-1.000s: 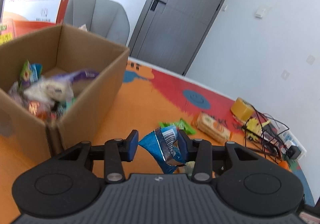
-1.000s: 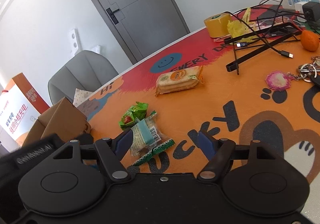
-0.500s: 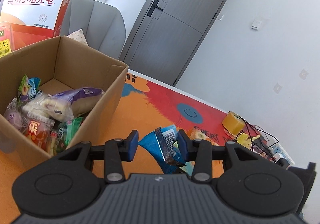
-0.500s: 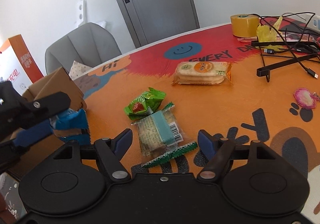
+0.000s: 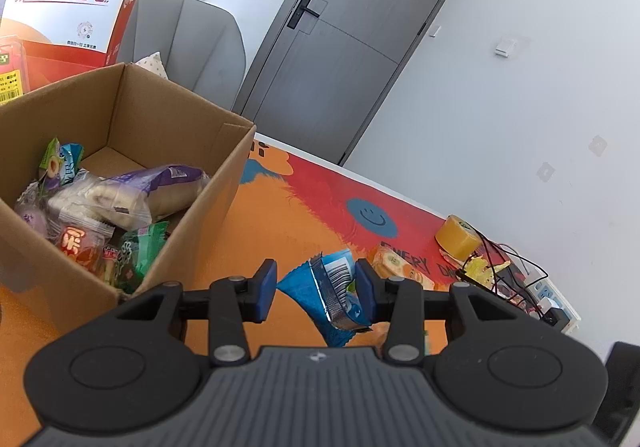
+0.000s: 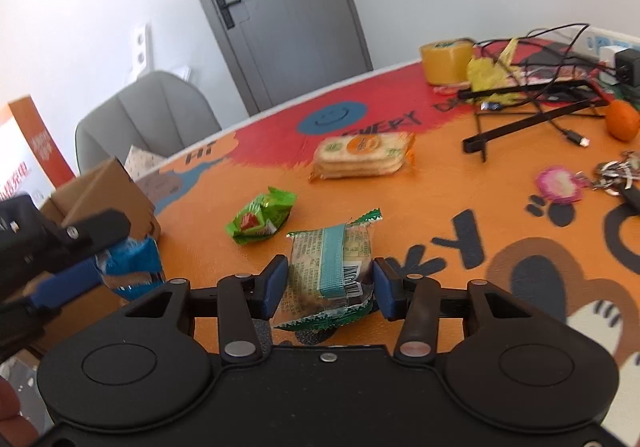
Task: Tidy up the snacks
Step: 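Carry both held packets over the cardboard box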
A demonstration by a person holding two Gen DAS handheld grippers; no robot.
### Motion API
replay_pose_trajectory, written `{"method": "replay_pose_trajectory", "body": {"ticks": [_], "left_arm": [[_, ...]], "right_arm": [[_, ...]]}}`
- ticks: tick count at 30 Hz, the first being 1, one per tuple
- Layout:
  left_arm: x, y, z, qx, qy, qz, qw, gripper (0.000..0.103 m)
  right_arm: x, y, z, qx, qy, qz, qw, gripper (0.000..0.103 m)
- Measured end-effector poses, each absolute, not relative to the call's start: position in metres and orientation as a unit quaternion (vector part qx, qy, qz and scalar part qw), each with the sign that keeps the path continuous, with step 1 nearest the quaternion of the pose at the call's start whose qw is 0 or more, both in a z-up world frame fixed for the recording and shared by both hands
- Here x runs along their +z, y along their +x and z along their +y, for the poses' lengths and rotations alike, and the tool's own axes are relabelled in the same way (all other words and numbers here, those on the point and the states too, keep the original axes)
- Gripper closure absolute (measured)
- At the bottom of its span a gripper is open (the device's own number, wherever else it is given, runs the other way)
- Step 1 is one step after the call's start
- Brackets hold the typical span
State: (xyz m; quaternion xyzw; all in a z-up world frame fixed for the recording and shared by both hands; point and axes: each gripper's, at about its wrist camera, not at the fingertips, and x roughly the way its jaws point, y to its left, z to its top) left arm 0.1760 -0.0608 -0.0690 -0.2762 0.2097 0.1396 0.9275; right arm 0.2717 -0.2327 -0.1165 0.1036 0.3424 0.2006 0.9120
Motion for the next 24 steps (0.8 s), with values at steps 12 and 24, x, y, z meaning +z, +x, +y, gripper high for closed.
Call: {"method": "replay_pose_trajectory", "body": {"ticks": [12, 24], "left_arm": [[-0.036, 0.144, -0.053, 0.139, -0.274, 0.167, 0.937, 0.062], [-0.008, 0.119, 0.001, 0.159, -0.268, 0.146, 0.939, 0.062]], "right_arm": [[-0.073, 0.247, -0.234, 0.228, 0.133, 0.285, 0.921, 0.057], [-0.040, 0.229, -0.192, 0.275, 0.137, 0.249, 0.918, 0.057]]}}
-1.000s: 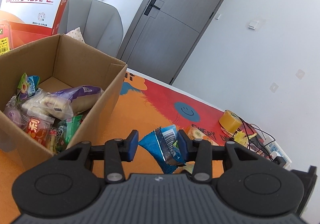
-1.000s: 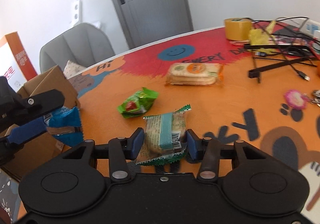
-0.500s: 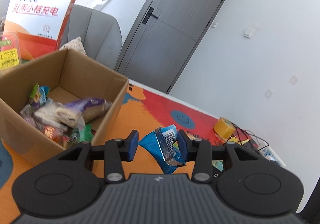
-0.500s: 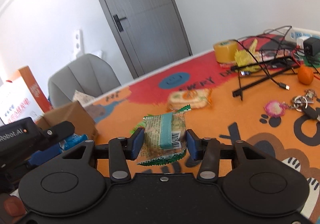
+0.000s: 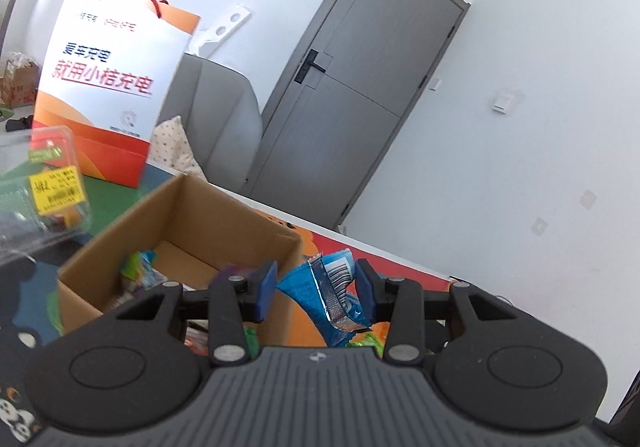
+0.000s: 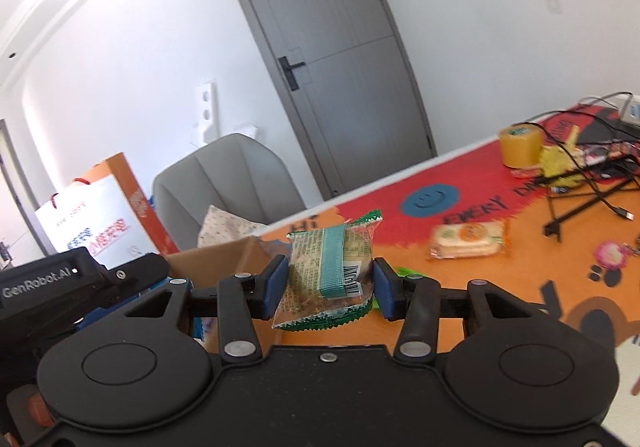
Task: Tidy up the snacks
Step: 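Carry both held packets over the cardboard box, then open both grippers to drop the blue foil and green-striped packets into the box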
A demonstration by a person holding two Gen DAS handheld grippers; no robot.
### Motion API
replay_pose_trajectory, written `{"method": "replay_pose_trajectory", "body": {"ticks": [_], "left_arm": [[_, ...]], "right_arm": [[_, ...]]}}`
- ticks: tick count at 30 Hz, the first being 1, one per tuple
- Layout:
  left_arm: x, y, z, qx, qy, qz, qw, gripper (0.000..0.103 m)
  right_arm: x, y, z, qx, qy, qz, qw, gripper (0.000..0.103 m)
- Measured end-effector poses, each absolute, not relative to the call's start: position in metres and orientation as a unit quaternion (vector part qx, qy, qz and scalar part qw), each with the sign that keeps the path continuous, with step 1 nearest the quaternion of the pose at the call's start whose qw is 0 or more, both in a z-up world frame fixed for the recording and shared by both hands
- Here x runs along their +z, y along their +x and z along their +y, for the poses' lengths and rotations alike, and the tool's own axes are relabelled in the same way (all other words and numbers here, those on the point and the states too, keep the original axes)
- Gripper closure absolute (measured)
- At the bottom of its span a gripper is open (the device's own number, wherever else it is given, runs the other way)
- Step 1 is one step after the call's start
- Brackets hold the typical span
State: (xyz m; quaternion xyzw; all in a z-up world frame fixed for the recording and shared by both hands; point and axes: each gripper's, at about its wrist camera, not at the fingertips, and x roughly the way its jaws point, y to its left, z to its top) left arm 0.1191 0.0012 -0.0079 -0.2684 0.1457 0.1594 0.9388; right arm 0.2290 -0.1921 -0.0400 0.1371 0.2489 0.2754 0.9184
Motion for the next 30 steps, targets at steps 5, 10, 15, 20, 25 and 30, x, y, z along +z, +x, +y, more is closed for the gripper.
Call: {"method": "replay_pose_trajectory", "body": {"ticks": [5, 10, 15, 20, 25, 30], "left_arm": [[-0.002, 0.111, 0.028, 0.174, -0.265, 0.142, 0.938, 0.062], [0.002, 0.105, 0.051, 0.185, -0.260, 0.140, 0.937, 0.062], [-0.002, 0.103, 0.070, 0.195, -0.262, 0.142, 0.935, 0.062], [-0.007, 0.107, 0.087, 0.201, -0.263, 0.146, 0.932, 0.062], [-0.014, 0.114, 0.099, 0.206, -0.267, 0.151, 0.929, 0.062], [-0.019, 0.126, 0.108, 0.207, -0.271, 0.158, 0.927, 0.058]], "right_arm": [[-0.032, 0.225, -0.172, 0.292, 0.134, 0.243, 0.915, 0.057], [-0.026, 0.223, -0.155, 0.303, 0.130, 0.241, 0.913, 0.057], [-0.022, 0.218, -0.137, 0.316, 0.121, 0.241, 0.910, 0.057], [-0.021, 0.215, -0.116, 0.329, 0.110, 0.242, 0.906, 0.057], [-0.021, 0.216, -0.097, 0.341, 0.099, 0.247, 0.902, 0.057], [-0.024, 0.223, -0.082, 0.343, 0.096, 0.255, 0.899, 0.057]]}}
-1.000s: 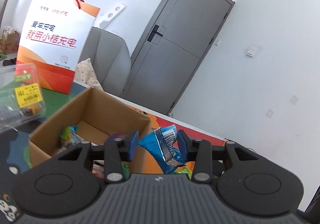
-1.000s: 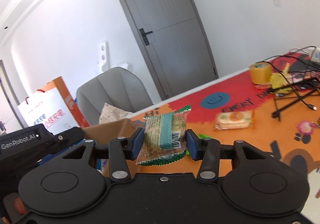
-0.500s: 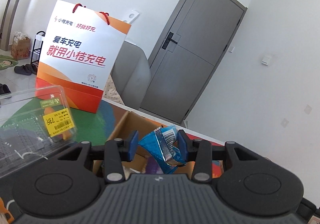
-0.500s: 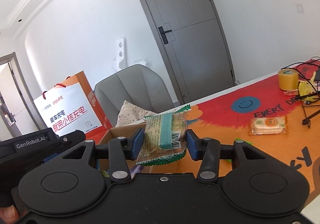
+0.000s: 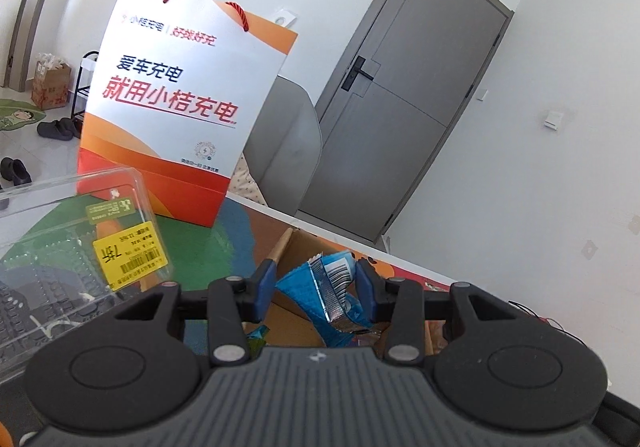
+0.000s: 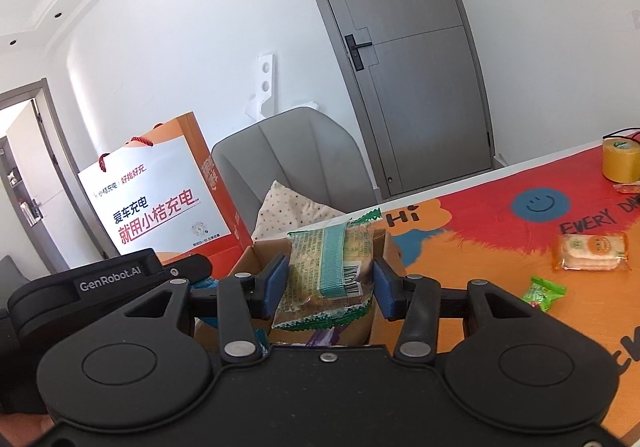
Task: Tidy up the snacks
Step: 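Open both grippers to drop the blue foil and green-striped packets into the box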
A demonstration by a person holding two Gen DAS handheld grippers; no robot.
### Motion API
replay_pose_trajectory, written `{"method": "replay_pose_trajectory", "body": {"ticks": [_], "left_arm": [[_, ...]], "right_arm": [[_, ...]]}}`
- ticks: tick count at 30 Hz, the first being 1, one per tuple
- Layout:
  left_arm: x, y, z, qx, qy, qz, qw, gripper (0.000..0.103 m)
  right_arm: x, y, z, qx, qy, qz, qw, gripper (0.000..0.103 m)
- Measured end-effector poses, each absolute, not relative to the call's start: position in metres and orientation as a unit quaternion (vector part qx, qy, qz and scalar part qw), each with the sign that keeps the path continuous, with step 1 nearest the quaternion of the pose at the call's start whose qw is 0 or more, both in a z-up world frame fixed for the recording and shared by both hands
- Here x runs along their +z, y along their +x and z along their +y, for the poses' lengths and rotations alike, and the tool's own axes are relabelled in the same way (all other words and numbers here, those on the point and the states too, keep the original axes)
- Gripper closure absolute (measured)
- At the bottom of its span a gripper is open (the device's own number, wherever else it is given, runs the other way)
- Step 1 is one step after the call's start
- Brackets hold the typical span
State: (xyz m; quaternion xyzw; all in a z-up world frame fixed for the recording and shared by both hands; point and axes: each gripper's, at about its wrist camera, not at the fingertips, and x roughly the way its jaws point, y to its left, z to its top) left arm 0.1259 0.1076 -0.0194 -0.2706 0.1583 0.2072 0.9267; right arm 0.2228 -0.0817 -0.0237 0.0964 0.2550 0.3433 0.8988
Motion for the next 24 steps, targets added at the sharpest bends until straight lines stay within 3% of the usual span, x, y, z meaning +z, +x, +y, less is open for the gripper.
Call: {"method": "replay_pose_trajectory", "body": {"ticks": [1, 5, 14, 24], "left_arm": [[-0.021, 0.127, 0.109, 0.209, -0.270, 0.160, 0.926, 0.057], [-0.026, 0.123, 0.114, 0.215, -0.277, 0.157, 0.923, 0.029], [-0.026, 0.091, 0.128, 0.235, -0.300, 0.138, 0.914, 0.023], [-0.029, 0.079, 0.126, 0.248, -0.312, 0.144, 0.906, 0.012]], "right_arm": [[-0.024, 0.224, -0.080, 0.343, 0.097, 0.257, 0.898, 0.057], [-0.027, 0.229, -0.072, 0.342, 0.091, 0.264, 0.897, 0.057], [-0.036, 0.233, -0.049, 0.354, 0.082, 0.283, 0.888, 0.056], [-0.035, 0.225, -0.066, 0.344, 0.096, 0.285, 0.889, 0.040]]}}
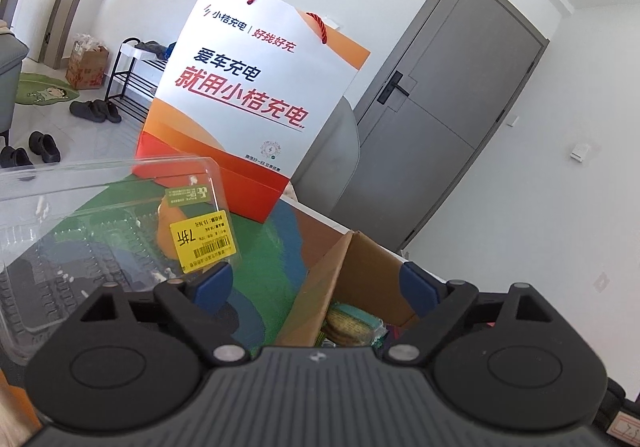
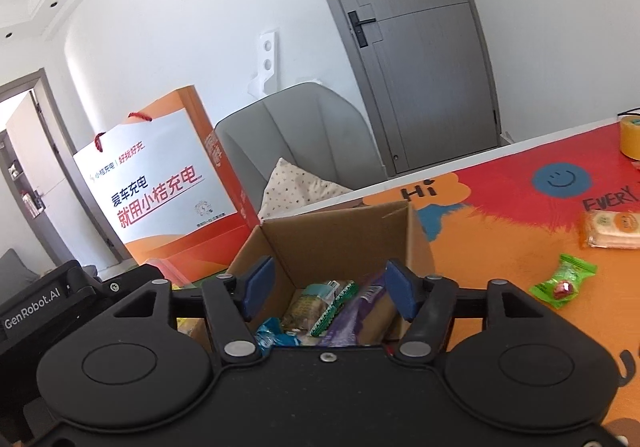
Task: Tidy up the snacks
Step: 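Open both grippers to drop the blue foil and green-striped packets into the box, then move both grippers back toward the green candy and cracker packets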
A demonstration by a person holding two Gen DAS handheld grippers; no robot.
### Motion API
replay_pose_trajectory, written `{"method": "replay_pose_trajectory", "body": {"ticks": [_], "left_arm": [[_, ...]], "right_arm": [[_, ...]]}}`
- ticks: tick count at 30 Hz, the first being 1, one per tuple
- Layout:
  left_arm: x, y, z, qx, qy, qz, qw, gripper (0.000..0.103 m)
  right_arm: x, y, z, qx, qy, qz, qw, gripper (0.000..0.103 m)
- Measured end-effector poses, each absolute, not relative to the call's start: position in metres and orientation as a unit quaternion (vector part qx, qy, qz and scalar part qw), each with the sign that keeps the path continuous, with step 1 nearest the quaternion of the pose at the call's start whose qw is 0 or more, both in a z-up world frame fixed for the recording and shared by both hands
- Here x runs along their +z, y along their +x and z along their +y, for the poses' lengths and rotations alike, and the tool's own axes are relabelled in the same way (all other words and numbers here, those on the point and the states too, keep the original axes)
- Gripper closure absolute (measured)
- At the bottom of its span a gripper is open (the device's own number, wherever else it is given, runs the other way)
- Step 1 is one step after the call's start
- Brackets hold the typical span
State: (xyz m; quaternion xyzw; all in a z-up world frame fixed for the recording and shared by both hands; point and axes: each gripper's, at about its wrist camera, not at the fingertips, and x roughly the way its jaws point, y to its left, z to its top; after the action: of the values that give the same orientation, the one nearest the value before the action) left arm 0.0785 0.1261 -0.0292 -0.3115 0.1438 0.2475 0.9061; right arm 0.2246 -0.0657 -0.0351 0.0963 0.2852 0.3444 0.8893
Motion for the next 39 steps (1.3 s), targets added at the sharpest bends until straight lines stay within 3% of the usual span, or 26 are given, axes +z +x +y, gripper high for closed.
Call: {"method": "replay_pose_trajectory", "body": {"ticks": [19, 39], "left_arm": [[-0.020, 0.102, 0.054, 0.209, -0.259, 0.172, 0.927, 0.004], [-0.014, 0.154, -0.032, 0.127, -0.213, 0.206, 0.947, 0.004]], "right_arm": [[-0.031, 0.226, -0.171, 0.283, 0.146, 0.268, 0.909, 0.028], [-0.030, 0.244, -0.270, 0.211, 0.188, 0.252, 0.926, 0.027]]}}
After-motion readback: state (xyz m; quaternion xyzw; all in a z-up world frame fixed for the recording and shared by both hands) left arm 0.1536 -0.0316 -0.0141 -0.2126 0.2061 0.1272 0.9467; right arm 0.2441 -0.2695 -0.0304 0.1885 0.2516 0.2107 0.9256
